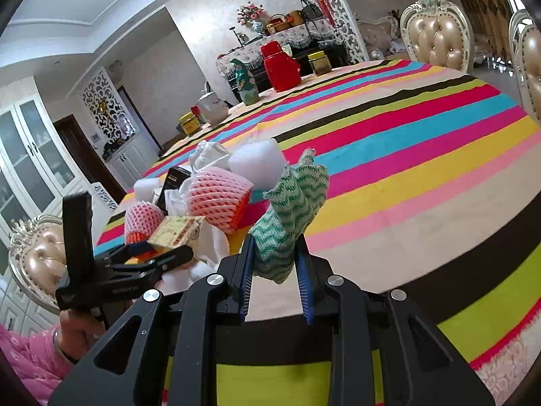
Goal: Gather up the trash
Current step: 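Carry both items to the pink bin and open both tools to drop them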
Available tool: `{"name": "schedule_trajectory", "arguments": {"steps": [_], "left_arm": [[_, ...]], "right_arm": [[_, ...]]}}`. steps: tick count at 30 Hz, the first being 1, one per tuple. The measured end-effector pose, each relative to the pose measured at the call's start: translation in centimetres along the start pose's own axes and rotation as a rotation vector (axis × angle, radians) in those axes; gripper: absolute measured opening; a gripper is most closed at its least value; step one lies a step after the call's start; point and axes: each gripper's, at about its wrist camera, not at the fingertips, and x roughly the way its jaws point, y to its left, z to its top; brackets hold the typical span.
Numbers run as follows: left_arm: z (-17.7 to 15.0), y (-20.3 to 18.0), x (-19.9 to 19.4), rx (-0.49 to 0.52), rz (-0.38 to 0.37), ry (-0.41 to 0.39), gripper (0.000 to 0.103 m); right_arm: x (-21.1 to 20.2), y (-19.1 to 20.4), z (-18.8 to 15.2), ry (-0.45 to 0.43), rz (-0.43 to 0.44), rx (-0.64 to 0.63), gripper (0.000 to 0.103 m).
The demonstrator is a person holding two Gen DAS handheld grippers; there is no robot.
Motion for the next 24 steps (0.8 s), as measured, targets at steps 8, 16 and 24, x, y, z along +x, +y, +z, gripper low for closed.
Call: {"name": "schedule_trajectory", "arguments": {"steps": [8,16,24], "left_arm": [[-0.1,0.0,-0.7,-0.008,-0.023,-0.052,0.097],[-0.9,0.0,-7.4,0.021,-0.024,-0.272,0.097],[0.4,-5.2,-8.5,0.126,-0.174,-0.301,0.097]], "right_arm": [[-0.4,0.7,-0.4,-0.013,0.000,-0.013,0.026],[-2.7,1.2,-0.6,-0.063,0.003,-0.032,0.026],[-7.5,-0.6,-2.3,-0.125,-0.175,-0.033,0.027]]}}
